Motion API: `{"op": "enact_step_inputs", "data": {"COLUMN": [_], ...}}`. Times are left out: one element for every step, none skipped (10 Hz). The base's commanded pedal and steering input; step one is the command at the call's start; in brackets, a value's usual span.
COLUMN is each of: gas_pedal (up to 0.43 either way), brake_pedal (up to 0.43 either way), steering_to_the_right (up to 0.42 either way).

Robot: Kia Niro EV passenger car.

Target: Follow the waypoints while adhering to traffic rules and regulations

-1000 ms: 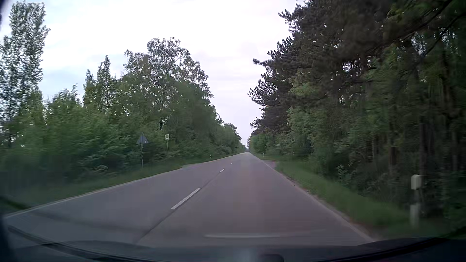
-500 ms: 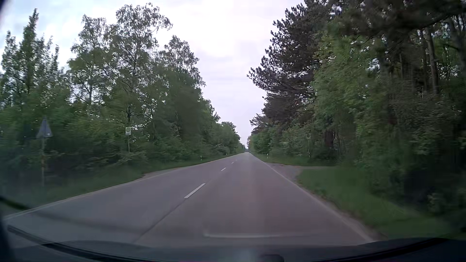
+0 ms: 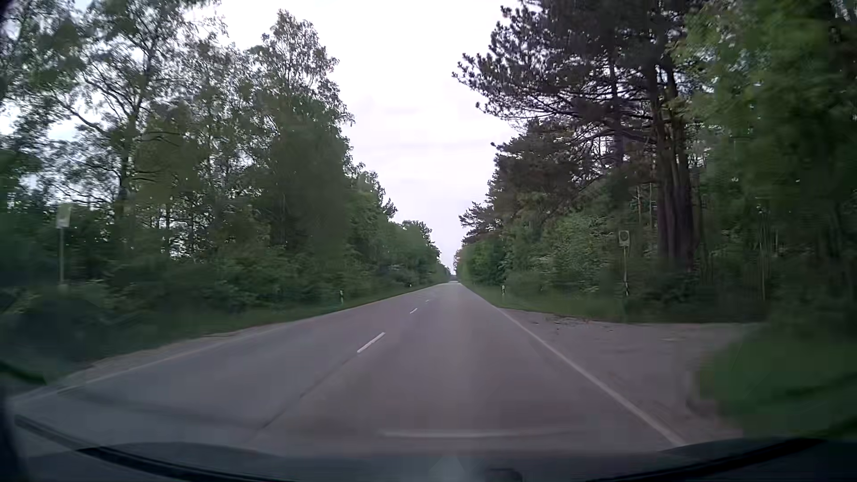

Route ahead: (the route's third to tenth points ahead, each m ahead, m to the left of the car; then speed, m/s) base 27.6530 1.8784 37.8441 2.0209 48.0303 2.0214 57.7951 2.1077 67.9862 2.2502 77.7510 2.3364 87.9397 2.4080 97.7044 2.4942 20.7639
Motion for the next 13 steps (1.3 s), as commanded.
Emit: {"op": "enact_step_inputs", "data": {"gas_pedal": [0.15, 0.15, 0.138, 0.138, 0.138, 0.138, 0.138, 0.13, 0.13, 0.13, 0.118, 0.118, 0.118], "brake_pedal": [0.0, 0.0, 0.0, 0.0, 0.0, 0.0, 0.0, 0.0, 0.0, 0.0, 0.0, 0.0, 0.0], "steering_to_the_right": [0.0, 0.0, 0.0, 0.0, 0.0, 0.0, 0.0, 0.0, 0.0, 0.0, 0.0, 0.0, 0.0]}}
